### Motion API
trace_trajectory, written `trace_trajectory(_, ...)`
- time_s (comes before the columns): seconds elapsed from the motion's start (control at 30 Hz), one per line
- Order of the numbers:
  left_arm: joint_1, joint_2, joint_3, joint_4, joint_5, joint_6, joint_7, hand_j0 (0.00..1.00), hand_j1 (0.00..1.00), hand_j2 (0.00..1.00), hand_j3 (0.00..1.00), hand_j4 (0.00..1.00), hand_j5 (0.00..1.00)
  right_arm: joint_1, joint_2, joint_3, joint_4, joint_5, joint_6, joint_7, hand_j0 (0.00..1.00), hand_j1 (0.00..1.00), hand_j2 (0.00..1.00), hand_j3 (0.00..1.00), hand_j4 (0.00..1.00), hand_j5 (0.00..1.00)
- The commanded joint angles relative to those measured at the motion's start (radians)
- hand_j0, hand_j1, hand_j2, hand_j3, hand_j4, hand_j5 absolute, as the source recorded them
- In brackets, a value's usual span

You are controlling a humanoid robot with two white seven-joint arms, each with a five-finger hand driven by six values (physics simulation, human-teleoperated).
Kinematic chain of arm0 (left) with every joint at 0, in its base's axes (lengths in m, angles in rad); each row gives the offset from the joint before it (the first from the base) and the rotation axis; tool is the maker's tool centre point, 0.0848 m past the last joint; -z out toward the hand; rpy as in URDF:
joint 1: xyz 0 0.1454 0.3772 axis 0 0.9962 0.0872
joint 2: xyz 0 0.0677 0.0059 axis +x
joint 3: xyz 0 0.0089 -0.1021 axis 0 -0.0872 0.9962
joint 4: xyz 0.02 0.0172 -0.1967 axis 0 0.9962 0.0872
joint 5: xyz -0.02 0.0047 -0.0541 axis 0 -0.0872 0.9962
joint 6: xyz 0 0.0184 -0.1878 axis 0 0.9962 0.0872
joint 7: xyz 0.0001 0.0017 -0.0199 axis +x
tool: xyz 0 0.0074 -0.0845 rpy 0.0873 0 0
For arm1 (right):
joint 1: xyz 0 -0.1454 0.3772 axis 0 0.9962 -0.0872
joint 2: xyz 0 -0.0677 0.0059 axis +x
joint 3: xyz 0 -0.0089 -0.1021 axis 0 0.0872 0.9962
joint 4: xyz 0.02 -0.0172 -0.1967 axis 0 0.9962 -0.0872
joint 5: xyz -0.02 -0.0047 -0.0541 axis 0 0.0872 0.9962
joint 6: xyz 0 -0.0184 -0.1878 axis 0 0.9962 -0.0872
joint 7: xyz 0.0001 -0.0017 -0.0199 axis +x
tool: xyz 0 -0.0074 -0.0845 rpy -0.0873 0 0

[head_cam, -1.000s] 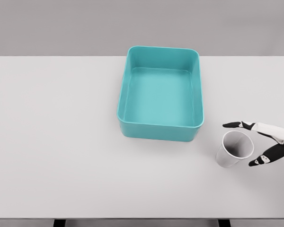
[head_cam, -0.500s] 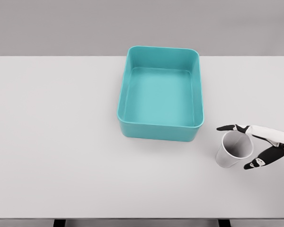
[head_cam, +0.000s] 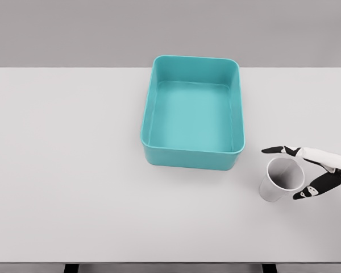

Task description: Put the paper cup into the basket with your right arm

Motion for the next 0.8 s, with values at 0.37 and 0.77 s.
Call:
trace_trajectory(0.37, 0.000, 0.000, 0.000, 0.000, 0.000, 0.000, 0.000, 1.00, 1.00, 1.00, 1.00, 1.00, 1.00, 0.003, 0.008, 0.015, -0.009, 0.005, 0.002, 0.000, 0.76, 0.76, 0.76, 0.76, 0.76, 0.76)
trace_trajectory(0.77, 0.000, 0.000, 0.000, 0.000, 0.000, 0.000, 0.000, 1.00, 1.00, 1.00, 1.00, 1.00, 1.00, 0.002, 0.037, -0.091, -0.009, -0.012, 0.002, 0.000, 0.73, 0.73, 0.73, 0.73, 0.73, 0.73)
